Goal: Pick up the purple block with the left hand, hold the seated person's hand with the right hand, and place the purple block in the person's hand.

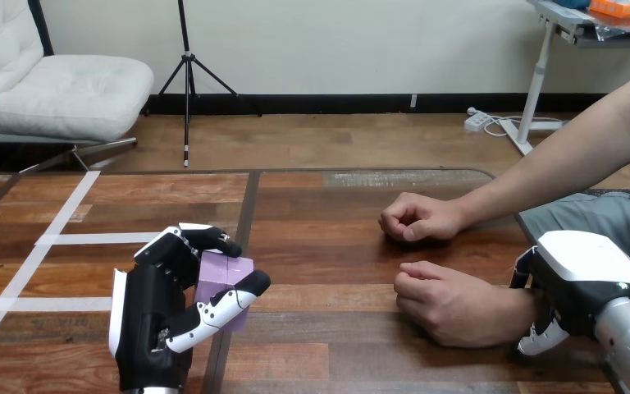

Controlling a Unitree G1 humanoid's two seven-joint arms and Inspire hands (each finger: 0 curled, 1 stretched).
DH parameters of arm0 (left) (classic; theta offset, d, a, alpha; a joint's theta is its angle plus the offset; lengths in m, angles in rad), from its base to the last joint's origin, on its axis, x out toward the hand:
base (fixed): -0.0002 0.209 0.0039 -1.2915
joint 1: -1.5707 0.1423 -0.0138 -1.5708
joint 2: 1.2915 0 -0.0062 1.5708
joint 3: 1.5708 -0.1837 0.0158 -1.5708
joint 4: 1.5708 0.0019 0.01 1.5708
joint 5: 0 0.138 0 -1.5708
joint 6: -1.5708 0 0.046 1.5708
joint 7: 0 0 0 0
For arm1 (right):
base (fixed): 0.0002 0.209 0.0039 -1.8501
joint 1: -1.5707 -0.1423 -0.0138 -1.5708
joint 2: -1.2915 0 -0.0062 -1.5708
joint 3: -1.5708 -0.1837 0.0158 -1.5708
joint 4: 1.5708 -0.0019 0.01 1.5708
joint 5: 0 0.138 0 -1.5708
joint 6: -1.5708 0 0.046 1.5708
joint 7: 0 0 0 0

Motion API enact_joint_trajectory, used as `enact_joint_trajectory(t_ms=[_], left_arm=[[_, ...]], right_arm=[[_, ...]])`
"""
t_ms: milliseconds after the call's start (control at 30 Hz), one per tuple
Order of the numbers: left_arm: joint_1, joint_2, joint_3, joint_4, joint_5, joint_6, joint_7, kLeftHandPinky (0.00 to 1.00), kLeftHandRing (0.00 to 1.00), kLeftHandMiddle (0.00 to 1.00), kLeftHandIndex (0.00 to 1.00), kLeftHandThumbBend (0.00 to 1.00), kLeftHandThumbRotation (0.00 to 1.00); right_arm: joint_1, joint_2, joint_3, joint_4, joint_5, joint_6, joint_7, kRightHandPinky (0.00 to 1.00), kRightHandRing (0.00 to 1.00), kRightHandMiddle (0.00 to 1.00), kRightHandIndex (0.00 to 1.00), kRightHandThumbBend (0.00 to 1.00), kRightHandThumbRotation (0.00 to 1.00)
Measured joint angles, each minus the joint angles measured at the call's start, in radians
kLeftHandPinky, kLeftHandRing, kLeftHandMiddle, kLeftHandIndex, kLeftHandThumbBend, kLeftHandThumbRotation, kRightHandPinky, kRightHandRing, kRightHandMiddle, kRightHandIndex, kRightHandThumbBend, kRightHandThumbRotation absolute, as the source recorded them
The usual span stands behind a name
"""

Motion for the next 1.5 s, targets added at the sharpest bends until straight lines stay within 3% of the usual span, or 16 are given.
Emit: enact_joint_trajectory(t_ms=[633,1000,1500], left_arm=[[0.0,-0.004,0.0,0.0,-0.003,0.0,-0.002,0.35,0.41,0.47,0.46,0.85,0.05],[0.0,-0.011,-0.001,0.0,0.002,0.0,0.0,0.34,0.41,0.46,0.46,0.86,0.05],[0.0,-0.015,-0.002,0.0,0.002,0.0,-0.005,0.34,0.41,0.46,0.46,0.86,0.05]], right_arm=[[0.0,0.0,-0.009,-0.001,0.021,-0.018,-0.008,0.41,0.49,0.55,0.53,0.75,0.0],[0.006,0.0,-0.013,-0.009,0.024,-0.026,-0.029,0.37,0.45,0.52,0.51,0.79,0.0],[0.017,0.0,-0.018,-0.056,0.029,-0.024,-0.043,0.39,0.46,0.52,0.52,0.78,0.0]])
